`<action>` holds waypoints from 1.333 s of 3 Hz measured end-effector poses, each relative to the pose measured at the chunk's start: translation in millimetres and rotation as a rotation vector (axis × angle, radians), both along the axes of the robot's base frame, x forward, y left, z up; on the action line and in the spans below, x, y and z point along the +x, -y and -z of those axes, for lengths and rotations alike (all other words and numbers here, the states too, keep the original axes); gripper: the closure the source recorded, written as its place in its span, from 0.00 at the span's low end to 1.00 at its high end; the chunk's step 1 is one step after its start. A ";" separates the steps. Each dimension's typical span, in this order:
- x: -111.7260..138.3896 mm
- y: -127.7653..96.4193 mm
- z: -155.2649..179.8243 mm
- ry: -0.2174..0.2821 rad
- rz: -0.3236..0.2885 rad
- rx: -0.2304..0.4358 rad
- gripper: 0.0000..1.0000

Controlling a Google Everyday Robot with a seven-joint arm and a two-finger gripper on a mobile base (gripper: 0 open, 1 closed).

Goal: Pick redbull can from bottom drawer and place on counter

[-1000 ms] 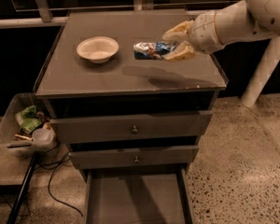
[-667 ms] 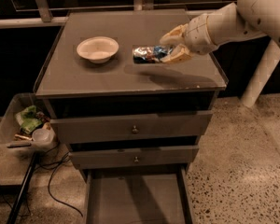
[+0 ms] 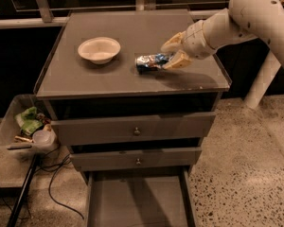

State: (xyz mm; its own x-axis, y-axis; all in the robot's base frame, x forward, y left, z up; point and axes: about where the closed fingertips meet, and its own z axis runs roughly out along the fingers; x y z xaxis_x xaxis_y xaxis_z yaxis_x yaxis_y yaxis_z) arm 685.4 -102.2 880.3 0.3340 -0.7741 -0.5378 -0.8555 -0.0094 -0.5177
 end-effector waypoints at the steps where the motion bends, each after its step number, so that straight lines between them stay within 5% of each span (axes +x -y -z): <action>1: 0.1 0.0 0.3 0.000 0.000 -0.001 0.82; 4: 0.1 -0.1 0.4 0.000 0.000 -0.001 0.13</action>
Offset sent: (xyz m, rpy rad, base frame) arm 0.0001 0.0000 -0.0003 -0.0009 0.0003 -0.0002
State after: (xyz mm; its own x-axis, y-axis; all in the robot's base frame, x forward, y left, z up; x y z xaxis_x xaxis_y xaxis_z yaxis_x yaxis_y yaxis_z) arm 685.5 -102.1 879.9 0.3337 -0.7746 -0.5373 -0.8558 -0.0099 -0.5173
